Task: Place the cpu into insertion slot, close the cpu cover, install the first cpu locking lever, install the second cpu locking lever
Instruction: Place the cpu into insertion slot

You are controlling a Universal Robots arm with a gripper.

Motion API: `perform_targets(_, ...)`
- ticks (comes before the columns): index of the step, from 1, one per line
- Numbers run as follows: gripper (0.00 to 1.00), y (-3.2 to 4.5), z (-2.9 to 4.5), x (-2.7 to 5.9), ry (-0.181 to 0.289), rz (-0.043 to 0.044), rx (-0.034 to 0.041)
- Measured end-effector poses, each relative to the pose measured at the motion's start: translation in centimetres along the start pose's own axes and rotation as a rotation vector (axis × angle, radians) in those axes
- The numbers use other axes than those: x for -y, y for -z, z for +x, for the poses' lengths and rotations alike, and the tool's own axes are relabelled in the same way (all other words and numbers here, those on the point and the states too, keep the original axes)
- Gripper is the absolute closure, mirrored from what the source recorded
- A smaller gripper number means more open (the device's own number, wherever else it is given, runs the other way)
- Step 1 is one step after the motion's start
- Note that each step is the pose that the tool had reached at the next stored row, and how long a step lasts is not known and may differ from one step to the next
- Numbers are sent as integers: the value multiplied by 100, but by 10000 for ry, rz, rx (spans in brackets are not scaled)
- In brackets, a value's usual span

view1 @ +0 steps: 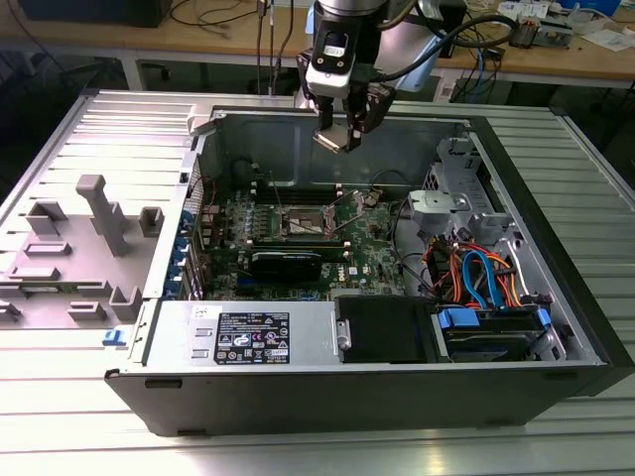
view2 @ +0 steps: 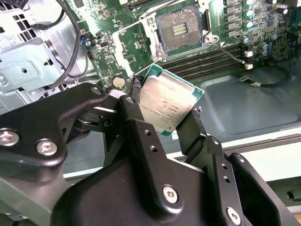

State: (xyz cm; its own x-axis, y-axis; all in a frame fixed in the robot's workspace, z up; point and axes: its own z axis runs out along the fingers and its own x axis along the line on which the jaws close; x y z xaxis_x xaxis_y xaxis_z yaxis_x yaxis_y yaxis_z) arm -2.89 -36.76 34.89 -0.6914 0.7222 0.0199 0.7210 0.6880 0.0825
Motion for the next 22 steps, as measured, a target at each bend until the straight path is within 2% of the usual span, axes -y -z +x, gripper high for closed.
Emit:
perform_targets(4, 45, -4, 0, 0, -408, -9, 35)
perform_targets(9, 45, -20, -1, 2, -1454, -19, 133)
perform_targets(13, 45, -28, -1, 2, -2103, -24, 191)
perform_targets(20, 45, -30, -1, 3, -2200, -26, 199)
perform_targets(22, 45, -36, -1, 3, -2395, -30, 216)
